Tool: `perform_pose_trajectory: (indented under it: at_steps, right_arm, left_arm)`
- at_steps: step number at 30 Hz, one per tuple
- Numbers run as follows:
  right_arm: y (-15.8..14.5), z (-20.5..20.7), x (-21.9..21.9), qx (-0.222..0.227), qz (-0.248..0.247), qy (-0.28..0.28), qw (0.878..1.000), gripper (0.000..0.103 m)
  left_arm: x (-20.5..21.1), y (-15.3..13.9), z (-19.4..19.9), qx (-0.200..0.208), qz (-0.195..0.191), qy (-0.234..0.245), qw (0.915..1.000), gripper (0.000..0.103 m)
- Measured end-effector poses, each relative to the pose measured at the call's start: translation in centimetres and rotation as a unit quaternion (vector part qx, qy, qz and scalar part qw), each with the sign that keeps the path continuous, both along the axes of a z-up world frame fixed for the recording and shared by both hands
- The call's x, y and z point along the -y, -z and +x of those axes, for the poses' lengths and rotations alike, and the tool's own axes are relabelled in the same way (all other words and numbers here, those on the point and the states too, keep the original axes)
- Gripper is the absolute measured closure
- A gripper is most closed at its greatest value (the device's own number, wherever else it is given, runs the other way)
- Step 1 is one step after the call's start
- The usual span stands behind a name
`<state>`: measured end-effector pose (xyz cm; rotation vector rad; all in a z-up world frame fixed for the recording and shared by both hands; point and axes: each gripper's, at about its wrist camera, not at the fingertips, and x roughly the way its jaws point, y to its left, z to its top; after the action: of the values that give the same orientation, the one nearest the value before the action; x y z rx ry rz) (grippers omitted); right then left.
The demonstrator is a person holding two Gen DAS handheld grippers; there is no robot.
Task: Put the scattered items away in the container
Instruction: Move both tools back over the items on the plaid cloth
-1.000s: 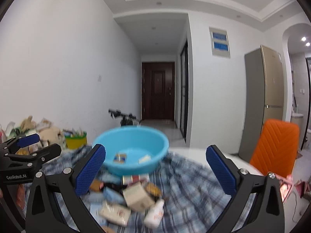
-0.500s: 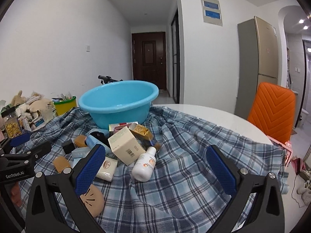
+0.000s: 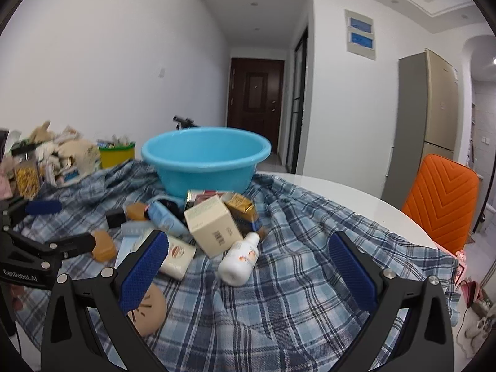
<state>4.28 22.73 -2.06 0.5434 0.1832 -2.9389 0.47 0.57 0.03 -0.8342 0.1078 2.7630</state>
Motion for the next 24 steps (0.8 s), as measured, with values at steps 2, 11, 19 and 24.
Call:
perform_pose_trajectory:
  at_steps: [2,11,19,24]
  right_arm:
    - [0.3,-0.2,0.2,0.023,0.001,-0.019,1.000,0.000]
    - [1.9,0.2,0.4,0.093,-0.007,-0.094,0.991,0.000]
    - [2.9,0.3,-0.4,0.171,-0.017,-0.206,0.963,0.000]
    - [4.0,0.3,-0.1,0.177,0.005,-0.194,0.965,0.000]
  left_arm:
    - [0.0,0.1,-0.1,0.006,0.005,0.000,1.0000,0.000]
    - [-0.7,1.0,-0.4,0.068,-0.015,0.038,0.9968,0.000]
    - [-2.1,3.5,-0.6,0.164,-0.083,0.135,0.9737,0.000]
    - [-3.8,4.0,-0.1,0.168,-0.105,0.161,0.9669,0.000]
